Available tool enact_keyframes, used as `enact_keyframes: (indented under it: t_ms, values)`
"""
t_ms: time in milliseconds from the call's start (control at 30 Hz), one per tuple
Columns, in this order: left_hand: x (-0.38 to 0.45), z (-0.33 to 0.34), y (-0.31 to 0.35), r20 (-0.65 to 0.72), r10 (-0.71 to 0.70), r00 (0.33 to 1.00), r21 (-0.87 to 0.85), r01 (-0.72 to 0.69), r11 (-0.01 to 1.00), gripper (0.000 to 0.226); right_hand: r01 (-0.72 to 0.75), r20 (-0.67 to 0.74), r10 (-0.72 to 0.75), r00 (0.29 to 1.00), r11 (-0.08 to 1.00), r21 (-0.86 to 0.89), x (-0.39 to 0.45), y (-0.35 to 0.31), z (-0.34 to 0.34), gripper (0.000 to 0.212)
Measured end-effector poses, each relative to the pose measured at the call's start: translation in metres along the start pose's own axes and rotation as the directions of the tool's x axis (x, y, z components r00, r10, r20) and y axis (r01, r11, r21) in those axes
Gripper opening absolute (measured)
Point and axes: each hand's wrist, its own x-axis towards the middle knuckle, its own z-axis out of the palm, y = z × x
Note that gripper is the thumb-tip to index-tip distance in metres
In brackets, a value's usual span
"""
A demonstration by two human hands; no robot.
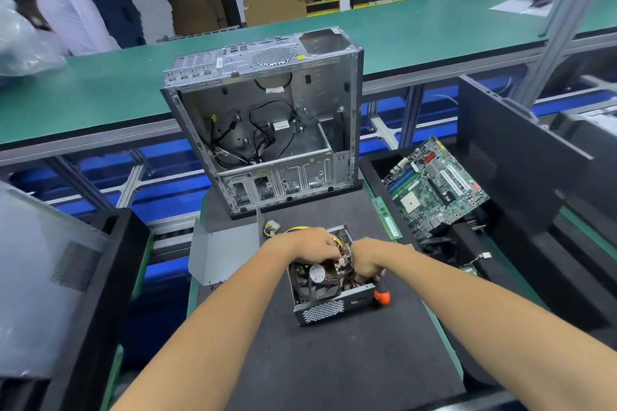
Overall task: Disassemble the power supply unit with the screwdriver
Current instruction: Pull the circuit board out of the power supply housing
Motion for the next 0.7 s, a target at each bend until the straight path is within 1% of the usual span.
enact_keyframes:
  t_ms: [167, 333, 533, 633, 700]
  values:
    - [0.002, -0.002, 0.007, 0.028, -0.019, 0.999, 0.056, 0.017, 0.998, 0.037, -0.018, 0.018, 0.018, 1.0, 1.0, -0.001, 0.003, -0.003, 0.0, 0.026]
    - [0.002, -0.006, 0.012, 0.063, -0.08, 0.995, 0.091, 0.074, 0.993, 0.036, -0.02, 0.024, 0.02, 1.0, 1.0, -0.005, 0.004, -0.005, 0.002, 0.026]
    - [0.0, -0.006, 0.006, 0.101, 0.024, 0.995, 0.037, -0.027, 0.999, 0.048, -0.002, 0.041, 0.001, 0.999, 1.0, 0.025, 0.003, -0.004, -0.001, 0.024]
    - [0.002, -0.003, 0.006, 0.059, -0.025, 0.998, -0.031, 0.027, 0.999, 0.043, -0.001, 0.046, -0.001, 0.999, 1.0, 0.031, 0.004, -0.004, -0.001, 0.019]
    - [0.006, -0.002, 0.008, 0.034, -0.062, 0.997, -0.025, 0.063, 0.998, 0.031, 0.007, 0.054, -0.009, 0.999, 0.999, 0.037, 0.003, -0.003, -0.002, 0.015]
